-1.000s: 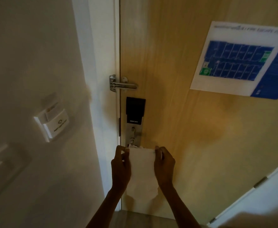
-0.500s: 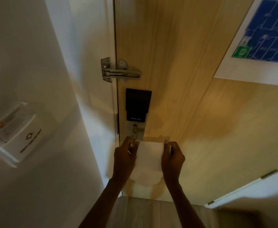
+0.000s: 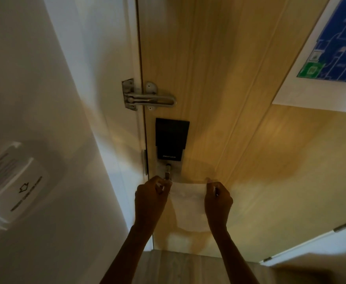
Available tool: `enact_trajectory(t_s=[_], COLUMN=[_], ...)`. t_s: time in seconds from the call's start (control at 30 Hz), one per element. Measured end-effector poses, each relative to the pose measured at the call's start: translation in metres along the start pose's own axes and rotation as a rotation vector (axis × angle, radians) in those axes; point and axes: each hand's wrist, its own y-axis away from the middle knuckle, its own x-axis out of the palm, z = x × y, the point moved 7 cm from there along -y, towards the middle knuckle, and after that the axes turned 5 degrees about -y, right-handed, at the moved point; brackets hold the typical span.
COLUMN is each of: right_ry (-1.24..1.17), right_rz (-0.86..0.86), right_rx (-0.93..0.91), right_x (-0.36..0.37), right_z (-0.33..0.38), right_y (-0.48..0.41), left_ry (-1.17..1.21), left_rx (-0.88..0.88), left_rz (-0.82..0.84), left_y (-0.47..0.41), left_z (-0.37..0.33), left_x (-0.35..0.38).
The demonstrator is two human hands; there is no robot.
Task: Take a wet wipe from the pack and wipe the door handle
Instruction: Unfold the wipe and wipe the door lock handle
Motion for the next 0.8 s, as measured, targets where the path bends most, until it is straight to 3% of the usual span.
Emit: enact_trajectory(t_s=[0.27,0.4,0.53,0.63,0.8], right_ry=[0.115,0.289,0.404,0.573,0.742], right_rz=[0.069,0.093,0.328,0.485,0.531], right_rx=[-0.022,-0.217,-0.536,-0.611,-0.766], right_x=[0.002,-0.001,0.026,0.052,0.067], right_z=[-0.005,0.015,0.048,0.051,0.053], right_y=[0.002,0.01,0.034,0.048,0.057], left_ry=[0.034,0.145,0.266,0.426,0.546], left_rx=[-0.141,-0.199,-0.208,-0.339,-0.443], left_rz=[-0.027,0.142,0.268,0.302,0.398], left_y=[-0.005,-0.01,-0.015,-0.016,-0.017], left_z=[0.03,0.05,0.052,0.059,0.066], left_x=[-0.009,0.011,0.021,0.027,0.036])
